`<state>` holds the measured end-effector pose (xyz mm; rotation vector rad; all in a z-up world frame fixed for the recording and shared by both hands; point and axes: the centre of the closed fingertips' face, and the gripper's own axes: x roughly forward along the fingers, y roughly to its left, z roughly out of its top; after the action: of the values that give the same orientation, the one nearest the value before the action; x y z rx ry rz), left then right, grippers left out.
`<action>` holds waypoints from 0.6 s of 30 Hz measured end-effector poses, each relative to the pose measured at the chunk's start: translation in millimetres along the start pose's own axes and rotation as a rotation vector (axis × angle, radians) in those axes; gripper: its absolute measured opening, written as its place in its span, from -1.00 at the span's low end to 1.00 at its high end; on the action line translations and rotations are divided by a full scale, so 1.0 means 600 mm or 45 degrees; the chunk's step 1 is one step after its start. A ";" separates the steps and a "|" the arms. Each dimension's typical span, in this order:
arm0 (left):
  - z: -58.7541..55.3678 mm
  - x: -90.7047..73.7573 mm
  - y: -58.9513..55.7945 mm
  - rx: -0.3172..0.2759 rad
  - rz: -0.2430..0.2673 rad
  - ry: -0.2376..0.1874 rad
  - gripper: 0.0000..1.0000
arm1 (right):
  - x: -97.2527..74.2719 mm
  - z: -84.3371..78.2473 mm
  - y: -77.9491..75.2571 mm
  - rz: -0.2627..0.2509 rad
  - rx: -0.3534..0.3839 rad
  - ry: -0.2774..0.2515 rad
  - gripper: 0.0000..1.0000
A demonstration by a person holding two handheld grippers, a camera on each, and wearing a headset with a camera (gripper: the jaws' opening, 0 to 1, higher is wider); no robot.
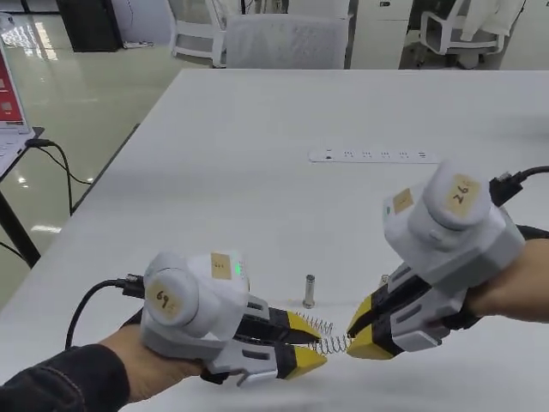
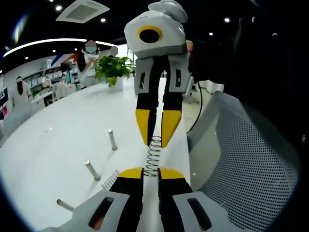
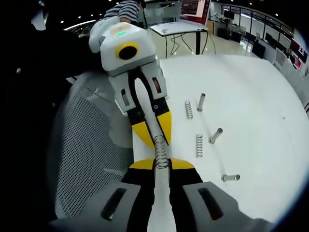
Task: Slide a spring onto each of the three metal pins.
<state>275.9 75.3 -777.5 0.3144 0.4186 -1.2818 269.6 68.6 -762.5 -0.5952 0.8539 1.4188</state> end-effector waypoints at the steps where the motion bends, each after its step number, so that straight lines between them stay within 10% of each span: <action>1: 0.000 0.000 -0.001 -0.001 -0.003 0.000 -0.94 | -0.002 0.006 0.000 0.002 0.002 -0.016 -0.86; 18: 0.007 -0.002 0.001 -0.020 0.004 -0.028 -0.96 | -0.011 0.040 -0.001 -0.036 -0.043 -0.069 -0.86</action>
<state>276.6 74.6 -773.1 0.2870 0.4090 -1.2773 274.0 83.9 -743.2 -0.5899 0.7771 1.4196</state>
